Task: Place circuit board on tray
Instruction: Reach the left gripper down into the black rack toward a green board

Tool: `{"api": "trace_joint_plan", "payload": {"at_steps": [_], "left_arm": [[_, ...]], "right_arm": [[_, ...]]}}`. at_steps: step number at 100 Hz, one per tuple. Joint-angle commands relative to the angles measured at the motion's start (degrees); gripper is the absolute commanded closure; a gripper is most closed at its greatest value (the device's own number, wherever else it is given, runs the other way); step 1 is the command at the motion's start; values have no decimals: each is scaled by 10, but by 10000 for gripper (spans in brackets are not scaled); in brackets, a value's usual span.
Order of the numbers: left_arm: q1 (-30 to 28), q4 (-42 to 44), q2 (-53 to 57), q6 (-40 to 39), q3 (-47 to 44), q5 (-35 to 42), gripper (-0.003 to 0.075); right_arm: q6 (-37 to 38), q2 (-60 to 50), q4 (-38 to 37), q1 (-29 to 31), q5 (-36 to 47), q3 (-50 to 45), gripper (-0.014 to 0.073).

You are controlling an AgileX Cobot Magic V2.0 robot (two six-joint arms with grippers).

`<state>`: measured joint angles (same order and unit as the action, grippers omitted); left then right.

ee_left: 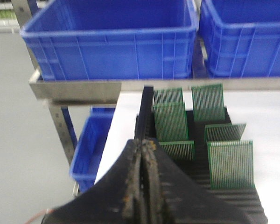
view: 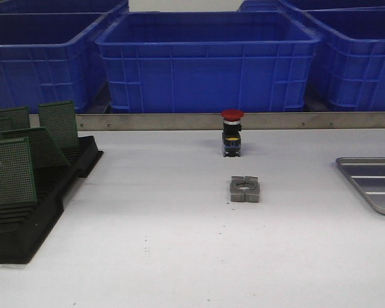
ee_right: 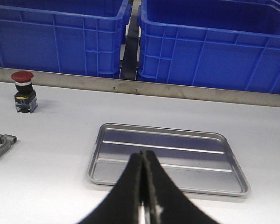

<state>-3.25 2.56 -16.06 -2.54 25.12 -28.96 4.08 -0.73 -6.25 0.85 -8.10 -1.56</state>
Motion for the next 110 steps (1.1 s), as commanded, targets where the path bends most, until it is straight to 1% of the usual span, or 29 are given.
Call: {"api": "trace_joint_plan", "payload": {"at_steps": [1, 6, 13, 20, 25, 30, 32, 37, 43, 63, 66, 71, 76, 81, 92, 103, 110], "left_arm": [[-1, 0, -66, -2, 55, -5, 732], [-1, 0, -102, 4, 75, -30, 710], [-1, -4, -151, 38, 99, -51, 643], [-1, -13, -197, 91, 119, -53, 539], [-1, -15, -227, 128, 133, -53, 444], [-1, -17, -259, 172, 147, -53, 370], [-1, -18, -267, 191, 153, -53, 345], [-1, -20, -298, 233, 168, -53, 312], [-1, -26, -326, 303, 188, -53, 307], [-1, -125, -439, 566, 249, -57, 307], [-1, -141, -455, 617, 258, -63, 307], [-1, -164, -486, 679, 280, -83, 307], [-1, -182, -518, 726, 299, -104, 307], [2, -186, -550, 749, 316, -115, 307], [12, -180, -615, 755, 354, -130, 307], [18, -171, -666, 787, 382, -161, 308], [22, -171, -689, 794, 390, -153, 309]], "right_arm": [[2, -10, -6, -1, 44, -1, 653], [2, -10, -6, -1, 44, -1, 653], [2, -10, -6, -1, 44, -1, 653], [2, -10, -6, -1, 44, -1, 653], [2, -10, -6, -1, 44, -1, 653], [2, -10, -6, -1, 44, -1, 653], [2, -10, -6, -1, 44, -1, 653], [2, -10, -6, -1, 44, -1, 653], [2, -10, -6, -1, 44, -1, 653], [2, -10, -6, -1, 44, -1, 653], [2, -10, -6, -1, 44, -1, 653], [2, -10, -6, -1, 44, -1, 653], [2, -10, -6, -1, 44, -1, 653], [2, -10, -6, -1, 44, -1, 653], [2, -10, -6, -1, 44, -1, 653], [2, -10, -6, -1, 44, -1, 653], [2, -10, -6, -1, 44, -1, 653]]}}
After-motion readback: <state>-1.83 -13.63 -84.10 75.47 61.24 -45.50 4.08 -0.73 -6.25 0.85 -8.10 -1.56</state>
